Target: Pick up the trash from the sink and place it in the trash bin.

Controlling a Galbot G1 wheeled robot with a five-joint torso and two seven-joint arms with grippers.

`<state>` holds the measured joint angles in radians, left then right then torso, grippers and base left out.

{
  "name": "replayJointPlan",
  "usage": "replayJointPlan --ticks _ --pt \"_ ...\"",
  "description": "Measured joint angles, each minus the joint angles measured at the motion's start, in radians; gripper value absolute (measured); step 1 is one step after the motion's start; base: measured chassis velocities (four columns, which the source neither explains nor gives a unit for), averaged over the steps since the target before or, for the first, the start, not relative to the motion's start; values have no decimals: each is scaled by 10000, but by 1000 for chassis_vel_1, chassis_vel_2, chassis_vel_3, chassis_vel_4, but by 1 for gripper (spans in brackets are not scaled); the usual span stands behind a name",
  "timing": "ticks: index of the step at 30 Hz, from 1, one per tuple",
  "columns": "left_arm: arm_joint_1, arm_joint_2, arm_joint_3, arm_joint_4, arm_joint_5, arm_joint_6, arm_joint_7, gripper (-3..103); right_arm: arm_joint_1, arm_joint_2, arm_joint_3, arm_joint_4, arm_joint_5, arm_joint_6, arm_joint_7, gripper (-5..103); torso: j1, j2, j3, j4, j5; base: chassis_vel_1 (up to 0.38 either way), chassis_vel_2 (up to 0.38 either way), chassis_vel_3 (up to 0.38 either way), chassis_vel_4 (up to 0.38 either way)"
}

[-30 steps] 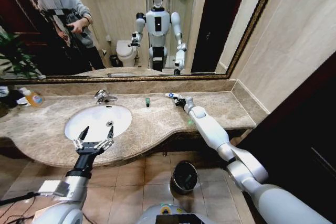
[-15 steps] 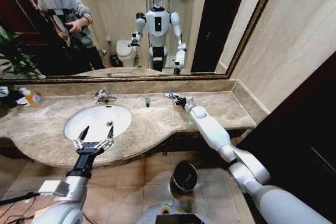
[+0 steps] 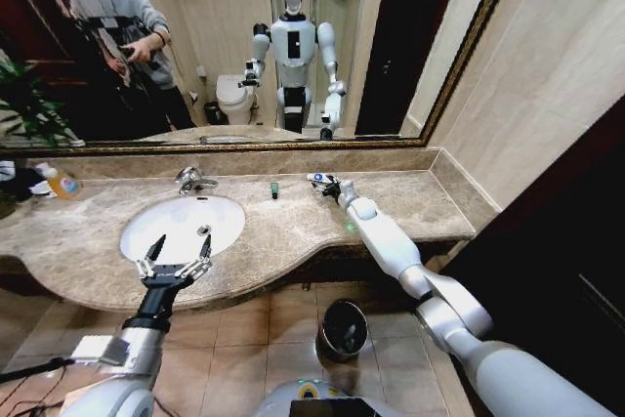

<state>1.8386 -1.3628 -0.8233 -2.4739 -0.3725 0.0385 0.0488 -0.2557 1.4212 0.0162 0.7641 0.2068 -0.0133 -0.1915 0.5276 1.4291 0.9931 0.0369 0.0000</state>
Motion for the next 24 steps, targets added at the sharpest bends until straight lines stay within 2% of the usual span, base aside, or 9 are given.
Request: replayJointPlan --ticks 1,4,13,16,17,20,21,24 --pt "0 0 0 0 0 0 0 100 0 0 0 0 0 0 0 86 0 0 0 0 0 0 0 0 0" --pt "0 0 0 0 0 0 0 100 251 208 102 -452 -153 142 87 99 0 0 0 0 -1 0 0 0 0" --pt "0 0 0 0 0 0 0 100 332 275 153 -775 -250 200 65 103 0 0 0 -1 0 0 0 0 0" --pt "0 0 0 0 0 0 0 100 365 281 154 -907 -250 162 -40 90 0 0 0 -1 0 0 0 0 0" --pt "0 0 0 0 0 0 0 100 365 281 154 -907 -250 162 -40 90 0 0 0 -1 0 0 0 0 0" --pt "0 0 0 0 0 0 0 100 412 309 154 -1016 -250 149 -124 74 0 0 0 -1 0 0 0 0 0" --pt "0 0 0 0 0 0 0 100 412 309 154 -1016 -250 149 -124 74 0 0 0 -1 0 0 0 0 0" --pt "0 0 0 0 0 0 0 100 435 394 189 -1145 -205 135 -176 63 0 0 0 -1 0 0 0 0 0"
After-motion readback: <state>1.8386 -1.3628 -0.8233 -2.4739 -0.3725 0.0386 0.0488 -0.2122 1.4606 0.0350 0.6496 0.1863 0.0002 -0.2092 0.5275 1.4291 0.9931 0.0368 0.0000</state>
